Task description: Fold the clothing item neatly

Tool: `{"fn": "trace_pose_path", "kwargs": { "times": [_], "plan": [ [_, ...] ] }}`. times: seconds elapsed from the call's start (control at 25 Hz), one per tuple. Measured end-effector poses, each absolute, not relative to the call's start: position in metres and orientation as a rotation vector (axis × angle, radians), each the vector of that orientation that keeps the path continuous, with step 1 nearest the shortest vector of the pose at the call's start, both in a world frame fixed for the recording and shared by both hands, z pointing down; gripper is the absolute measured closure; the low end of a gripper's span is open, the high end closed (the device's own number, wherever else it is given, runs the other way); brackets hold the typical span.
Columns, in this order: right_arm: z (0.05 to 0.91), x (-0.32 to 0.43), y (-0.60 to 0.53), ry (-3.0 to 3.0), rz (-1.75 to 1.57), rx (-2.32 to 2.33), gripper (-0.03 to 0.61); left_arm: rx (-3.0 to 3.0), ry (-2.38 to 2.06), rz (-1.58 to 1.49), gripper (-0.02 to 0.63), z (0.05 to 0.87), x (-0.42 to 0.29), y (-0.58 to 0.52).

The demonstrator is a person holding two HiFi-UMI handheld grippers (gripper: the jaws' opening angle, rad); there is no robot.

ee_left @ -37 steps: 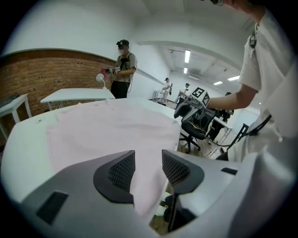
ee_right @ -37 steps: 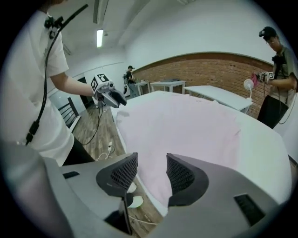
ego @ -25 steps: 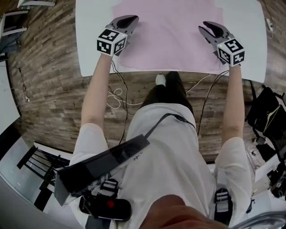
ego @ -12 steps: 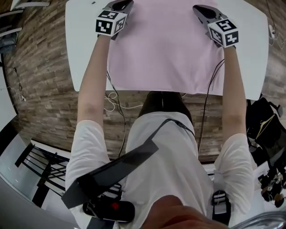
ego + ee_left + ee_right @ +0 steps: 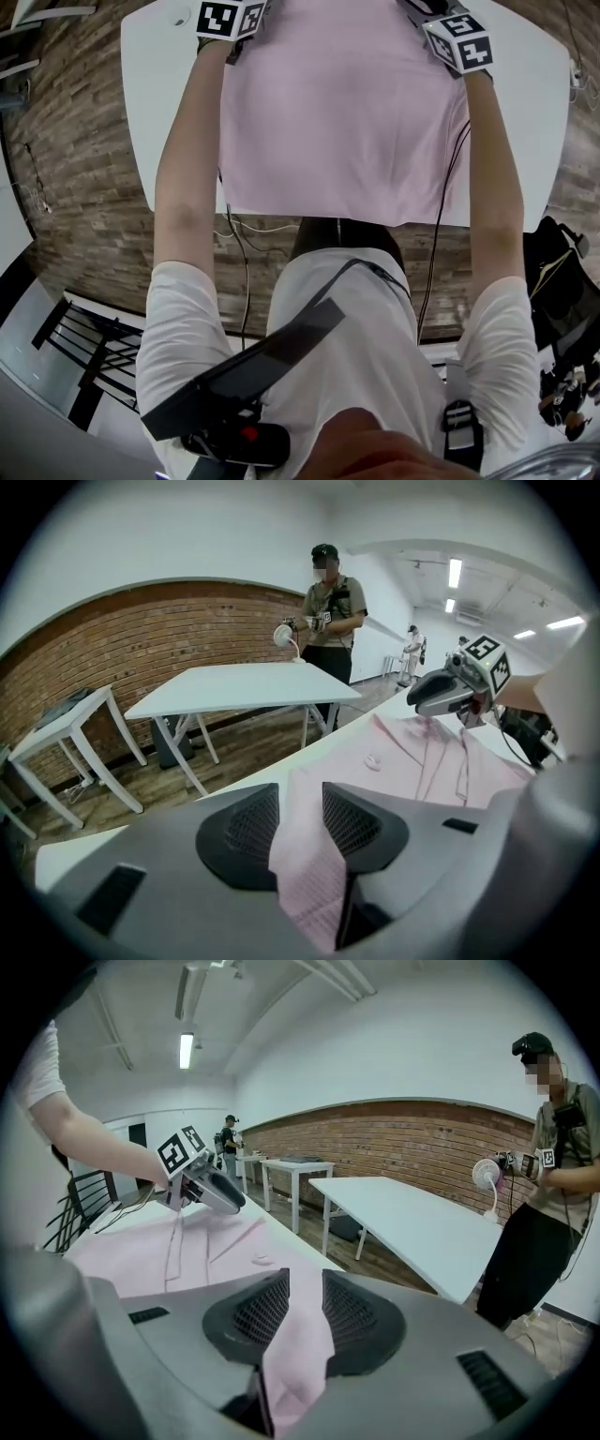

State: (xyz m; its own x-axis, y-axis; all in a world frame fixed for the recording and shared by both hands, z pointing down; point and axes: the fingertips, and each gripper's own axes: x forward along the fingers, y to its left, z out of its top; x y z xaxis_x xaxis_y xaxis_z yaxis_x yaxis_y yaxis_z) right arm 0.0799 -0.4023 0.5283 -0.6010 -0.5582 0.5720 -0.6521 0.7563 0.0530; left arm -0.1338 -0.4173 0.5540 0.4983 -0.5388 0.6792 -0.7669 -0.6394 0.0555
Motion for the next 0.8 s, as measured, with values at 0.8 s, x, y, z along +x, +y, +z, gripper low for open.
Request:
{"fn": "trace_pose_path", "kwargs": {
  "times": [0.8],
  "plan": [
    [0.573,0.077,-0.443,-2.149,0.401,0.713,0.555,2.446,-1.002,0.984,0.575,0.544,-0.118,-0.42]
  ]
}}
